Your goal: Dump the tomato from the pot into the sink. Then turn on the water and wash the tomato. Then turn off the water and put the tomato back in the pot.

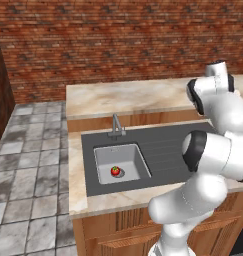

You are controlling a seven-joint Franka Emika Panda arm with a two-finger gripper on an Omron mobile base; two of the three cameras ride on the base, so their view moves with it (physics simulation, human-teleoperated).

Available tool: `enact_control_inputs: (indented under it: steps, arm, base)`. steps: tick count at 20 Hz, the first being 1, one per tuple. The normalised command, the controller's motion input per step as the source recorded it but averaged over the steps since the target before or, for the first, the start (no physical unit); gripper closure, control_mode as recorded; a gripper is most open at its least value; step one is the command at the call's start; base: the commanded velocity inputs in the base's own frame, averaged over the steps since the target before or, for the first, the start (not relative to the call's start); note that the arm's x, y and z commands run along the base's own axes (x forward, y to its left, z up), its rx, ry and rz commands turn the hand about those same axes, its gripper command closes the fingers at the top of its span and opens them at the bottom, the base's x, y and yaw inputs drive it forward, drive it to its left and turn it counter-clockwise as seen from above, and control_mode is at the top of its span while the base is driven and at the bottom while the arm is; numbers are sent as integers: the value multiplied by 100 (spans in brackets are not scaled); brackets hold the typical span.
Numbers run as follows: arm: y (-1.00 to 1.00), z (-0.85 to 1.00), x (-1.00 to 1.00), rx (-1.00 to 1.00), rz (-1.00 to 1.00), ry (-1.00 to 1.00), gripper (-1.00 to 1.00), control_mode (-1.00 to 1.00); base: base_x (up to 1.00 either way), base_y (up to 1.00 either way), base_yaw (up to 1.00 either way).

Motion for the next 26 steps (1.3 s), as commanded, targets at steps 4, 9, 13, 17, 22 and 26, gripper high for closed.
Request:
enact_control_inputs:
  steps: [4, 9, 13, 17, 22, 26]
  arm:
    - [-75, -37, 25, 3, 1, 5, 100, -100]
    - [-64, -38, 17, 12, 7, 0, 100, -100]
    - [-54, -38, 23, 17, 12, 0, 100, -100]
    - [-58, -39, 24, 12, 10, 0, 100, -100]
    - [-50, -42, 17, 5, 8, 0, 100, -100]
    - [-45, -41, 2, 3, 9, -7, 100, -100]
  base:
    - [0, 0, 0]
    - [0, 0, 0]
    - [0, 0, 0]
    - [0, 0, 0]
    - [0, 0, 0]
    - [0, 0, 0]
